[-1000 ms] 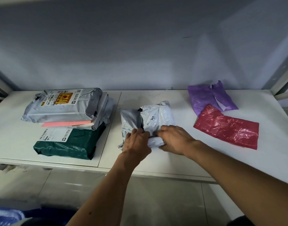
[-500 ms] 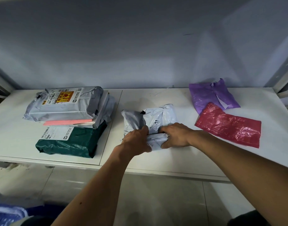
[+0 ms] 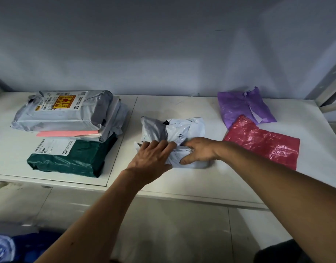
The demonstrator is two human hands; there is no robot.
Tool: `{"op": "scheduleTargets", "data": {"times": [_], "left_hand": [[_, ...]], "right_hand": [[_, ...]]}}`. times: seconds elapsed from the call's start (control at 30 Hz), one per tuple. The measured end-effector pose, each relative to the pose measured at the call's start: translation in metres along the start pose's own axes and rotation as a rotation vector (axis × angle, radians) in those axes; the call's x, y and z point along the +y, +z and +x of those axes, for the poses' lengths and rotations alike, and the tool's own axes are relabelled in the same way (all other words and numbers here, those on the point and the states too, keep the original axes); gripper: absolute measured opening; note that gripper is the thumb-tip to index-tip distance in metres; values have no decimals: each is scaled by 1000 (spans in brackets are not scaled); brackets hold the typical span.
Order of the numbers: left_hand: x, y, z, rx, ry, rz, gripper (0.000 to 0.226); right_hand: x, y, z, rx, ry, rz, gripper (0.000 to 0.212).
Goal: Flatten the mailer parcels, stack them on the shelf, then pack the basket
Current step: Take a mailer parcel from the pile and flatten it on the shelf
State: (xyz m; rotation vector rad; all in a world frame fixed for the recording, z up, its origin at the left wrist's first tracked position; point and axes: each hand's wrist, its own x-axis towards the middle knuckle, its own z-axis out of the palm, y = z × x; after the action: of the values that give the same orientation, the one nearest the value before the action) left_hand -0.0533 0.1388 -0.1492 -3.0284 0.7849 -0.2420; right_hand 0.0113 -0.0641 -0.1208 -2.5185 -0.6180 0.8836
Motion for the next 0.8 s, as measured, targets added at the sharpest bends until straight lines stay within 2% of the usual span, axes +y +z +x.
{"op": "scheduleTargets", "data": {"times": [0.07,0.2,0.3,0.4,0.5,0.8], "left_hand": [[3,-2,1,-30,-79,-111,46],[5,-1,5,-129,-183,-224,46],[3,2,8,-177,-245,-240,41],[8,10,5,-179,-284,-143,59],[15,17,0,-162,-296,-123,64],[8,21,6,-270,-326,-172,87]], "right_hand": [[1,-1,1,-11,3,-3,64],[1,3,2,1,15,-25,63],[-3,11,0,176,-25,-222,64],[-13,36,-5,395,-117,-375,57],[-18,65,-6,553,-91,-443,58],[-14,64,5,495,-43,-481,60]]}}
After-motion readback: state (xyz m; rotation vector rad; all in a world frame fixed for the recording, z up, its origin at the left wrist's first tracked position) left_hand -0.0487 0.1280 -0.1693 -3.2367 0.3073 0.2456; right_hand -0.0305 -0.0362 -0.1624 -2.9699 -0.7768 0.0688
